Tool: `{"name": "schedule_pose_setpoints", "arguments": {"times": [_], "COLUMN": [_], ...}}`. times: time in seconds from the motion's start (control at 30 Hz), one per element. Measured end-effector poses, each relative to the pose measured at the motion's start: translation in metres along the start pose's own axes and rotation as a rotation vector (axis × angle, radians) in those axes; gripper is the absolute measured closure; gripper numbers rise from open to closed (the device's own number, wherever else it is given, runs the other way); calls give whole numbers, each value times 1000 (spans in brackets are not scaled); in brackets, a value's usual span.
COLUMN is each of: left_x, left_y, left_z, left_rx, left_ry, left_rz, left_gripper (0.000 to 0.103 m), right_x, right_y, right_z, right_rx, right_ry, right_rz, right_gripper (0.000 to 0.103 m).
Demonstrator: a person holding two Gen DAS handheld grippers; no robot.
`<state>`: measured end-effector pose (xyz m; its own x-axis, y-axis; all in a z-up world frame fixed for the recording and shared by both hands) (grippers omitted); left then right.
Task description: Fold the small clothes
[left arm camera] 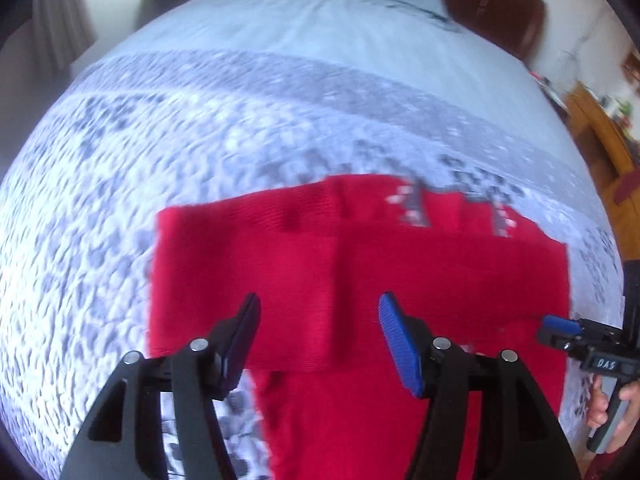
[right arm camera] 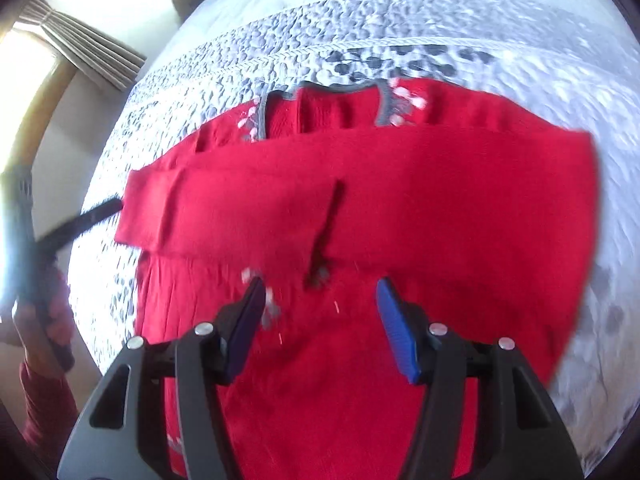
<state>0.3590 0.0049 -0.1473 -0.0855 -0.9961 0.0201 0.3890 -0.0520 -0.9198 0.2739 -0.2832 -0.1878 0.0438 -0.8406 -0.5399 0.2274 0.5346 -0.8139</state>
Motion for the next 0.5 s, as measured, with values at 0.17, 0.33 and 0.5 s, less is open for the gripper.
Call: {"name": "schedule_pose_setpoints", "arguments": {"times": [0.17,0.33,0.5], "left_x": [-39,-53,-60], "left_y": [18,39,56], "left_z": [-11,-14,-18], "left_rx": [-31,-48,-90], "left_ry": [-65,-68,-104], "left_rz": [36,98,95], "left_gripper": [41,41,41], "right_x": [6,-2,-11], "right_y": [35,53,73], "right_z": [25,28,32], "right_rx": [-58,-71,-102], "right_ry": [63,107,102], "right_rz": [6,108,136], "right_gripper": [48,57,93]}}
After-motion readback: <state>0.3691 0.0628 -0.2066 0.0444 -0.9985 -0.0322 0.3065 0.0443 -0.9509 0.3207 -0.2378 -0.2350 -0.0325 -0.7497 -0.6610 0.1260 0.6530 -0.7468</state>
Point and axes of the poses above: each gripper's, at about its wrist camera, not at the fingertips, and y roughly the way its jaws point, x to its right, z to its top, the point moved 9 cm from there along y, roughly the way its jaws point, and after that the axes turned 9 degrees about z, right-handed, at the moved point
